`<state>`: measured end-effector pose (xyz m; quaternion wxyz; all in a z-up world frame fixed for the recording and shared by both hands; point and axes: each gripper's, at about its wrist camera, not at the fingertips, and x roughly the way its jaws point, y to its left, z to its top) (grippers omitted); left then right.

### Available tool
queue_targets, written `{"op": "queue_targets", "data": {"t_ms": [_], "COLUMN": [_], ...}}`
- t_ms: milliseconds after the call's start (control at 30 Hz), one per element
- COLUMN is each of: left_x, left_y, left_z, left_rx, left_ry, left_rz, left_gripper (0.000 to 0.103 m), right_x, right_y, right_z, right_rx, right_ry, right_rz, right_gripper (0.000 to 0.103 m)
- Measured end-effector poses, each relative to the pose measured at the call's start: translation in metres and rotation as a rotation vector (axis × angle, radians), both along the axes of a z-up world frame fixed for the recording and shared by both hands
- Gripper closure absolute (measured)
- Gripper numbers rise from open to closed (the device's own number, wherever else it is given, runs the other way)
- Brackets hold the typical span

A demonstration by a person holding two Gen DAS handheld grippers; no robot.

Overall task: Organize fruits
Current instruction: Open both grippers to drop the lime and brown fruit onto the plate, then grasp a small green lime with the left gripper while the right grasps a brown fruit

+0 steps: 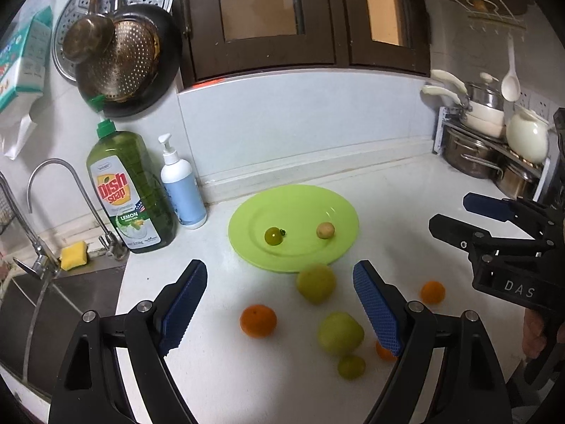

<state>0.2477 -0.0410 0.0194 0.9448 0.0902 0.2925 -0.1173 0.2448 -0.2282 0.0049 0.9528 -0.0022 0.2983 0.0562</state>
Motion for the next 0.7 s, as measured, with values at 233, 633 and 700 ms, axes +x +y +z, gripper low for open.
{"op": "queue_targets", "data": {"t_ms": [233,633,700], "left_x": [-0.032,-0.057,-0.057], "left_y": [-0.006,-0.02,-0.022], "left_z": [-0.01,-0.048,-0.056], "left_rx": [0.003,0.063,0.076], "left_ry": [-0.018,0.03,0.048], "left_rz": [-0.012,-0.042,-0.047], "left_gripper": [0.018,0.021,0.024], "right_x": [-0.032,-0.059,-0.06], "right_y": [-0.002,-0.008,-0.005], "right_z": [-0.01,-0.052,-0.057], "right_rx": [-0.028,-0.042,-0.049], "right_ry": [0.01,0.124,0.136], "right_rz": [0.018,0.066,0.08], "right_gripper": [0.036,0.039,0.042]}}
